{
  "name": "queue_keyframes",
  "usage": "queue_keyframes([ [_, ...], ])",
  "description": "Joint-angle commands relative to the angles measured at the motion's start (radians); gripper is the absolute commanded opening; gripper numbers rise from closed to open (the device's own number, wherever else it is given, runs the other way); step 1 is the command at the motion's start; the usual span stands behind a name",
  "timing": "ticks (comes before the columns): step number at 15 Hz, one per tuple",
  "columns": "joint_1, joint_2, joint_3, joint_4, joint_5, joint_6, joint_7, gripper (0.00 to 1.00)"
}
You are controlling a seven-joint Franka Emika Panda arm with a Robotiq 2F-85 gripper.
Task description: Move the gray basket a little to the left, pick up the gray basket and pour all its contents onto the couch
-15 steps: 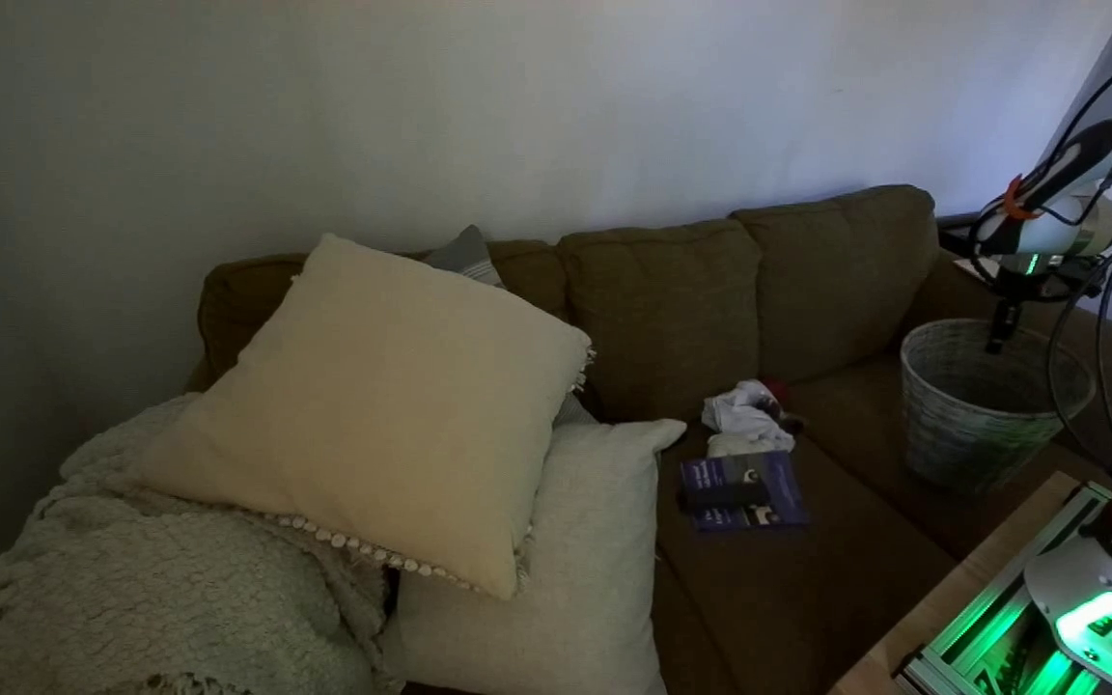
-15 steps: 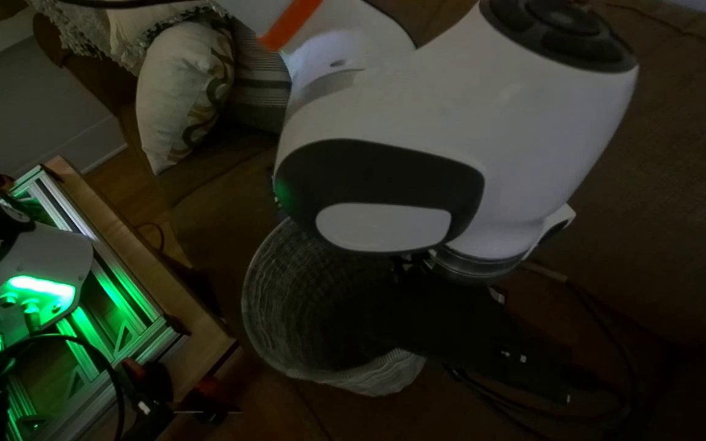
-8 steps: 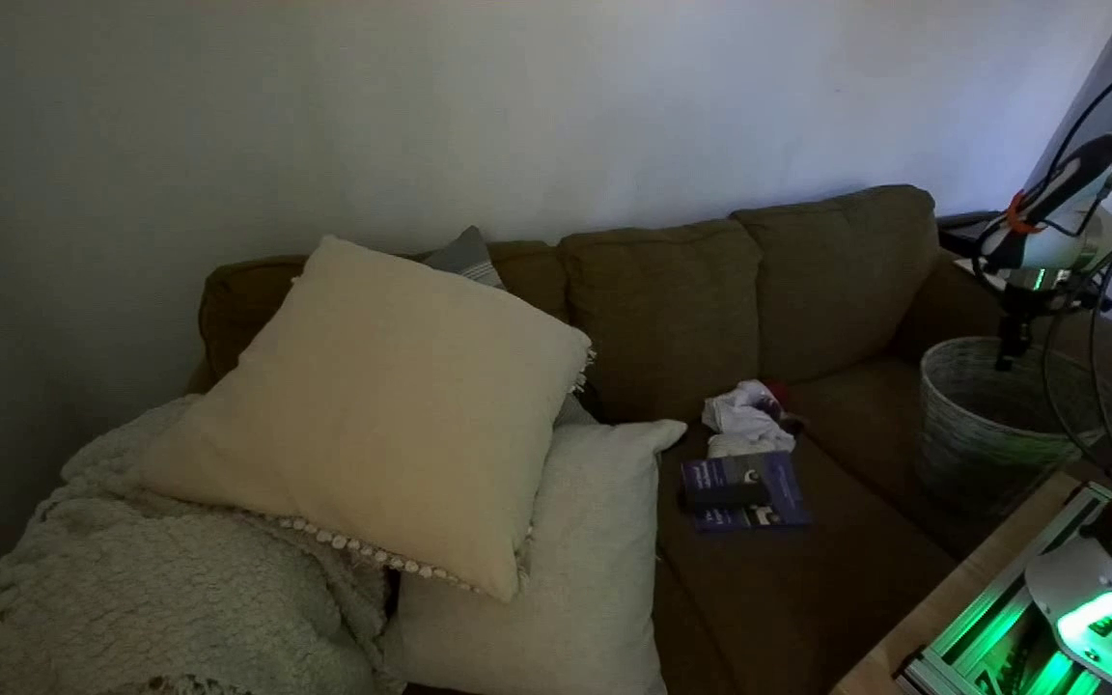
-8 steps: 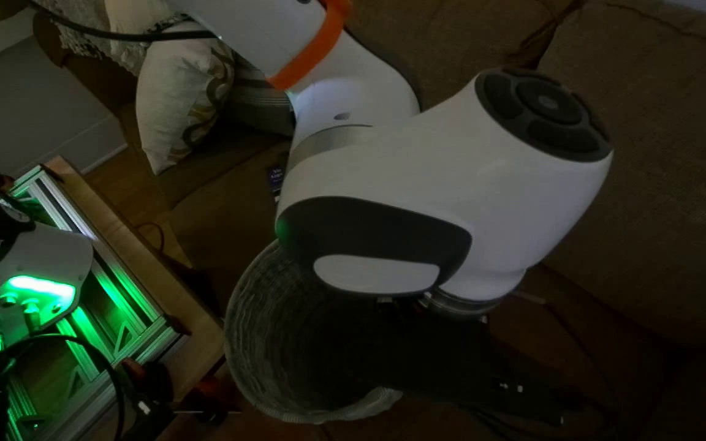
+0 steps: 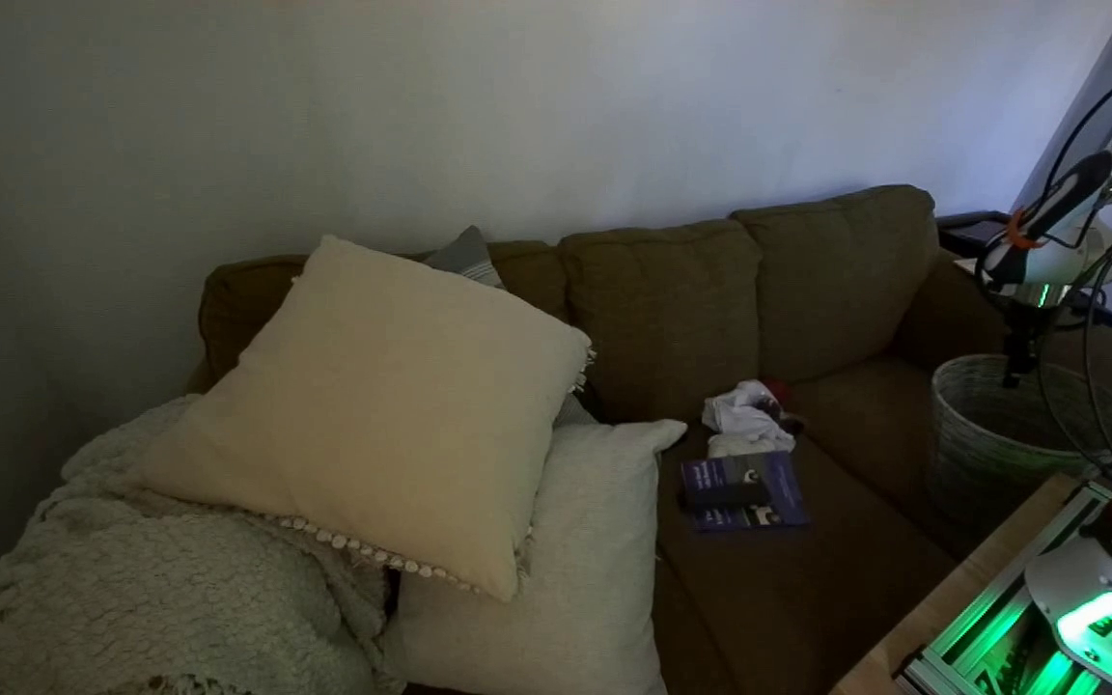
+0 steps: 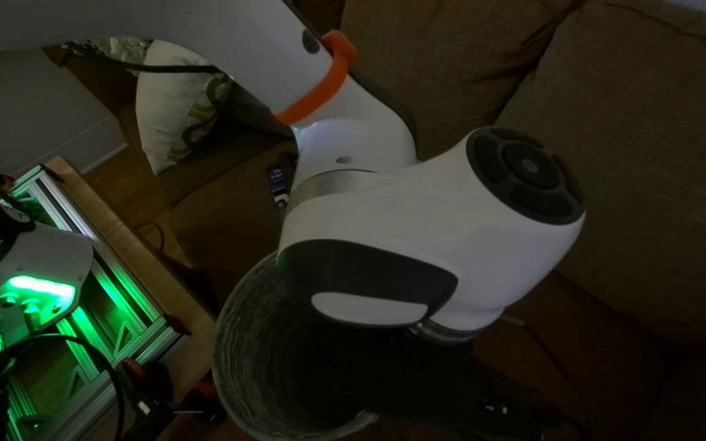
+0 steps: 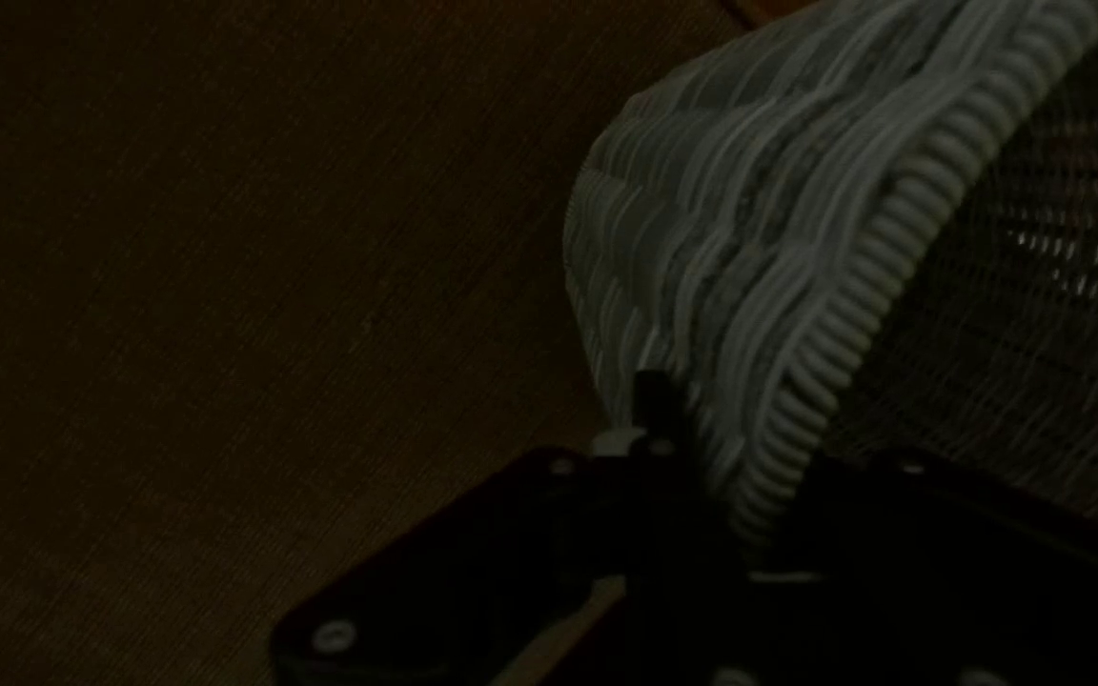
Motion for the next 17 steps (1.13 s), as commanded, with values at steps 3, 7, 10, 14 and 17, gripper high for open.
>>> queue_keyframes([
  [3,0.017,0.009,-0.015,0.027,-0.011,-0.024,-0.010,0.57],
  [7,0.028,-0.066,-0.002,0.012,0.012,-0.005,-0.006,0.88],
  [10,0.070,-0.185,0.002,-0.035,0.002,0.013,-0.003,1.00],
  [14,0.168,-0.340,0.019,-0.123,0.021,0.051,0.011,1.00],
  [17,0.217,-0.322,-0.007,-0.077,0.022,0.025,-0.008,1.00],
])
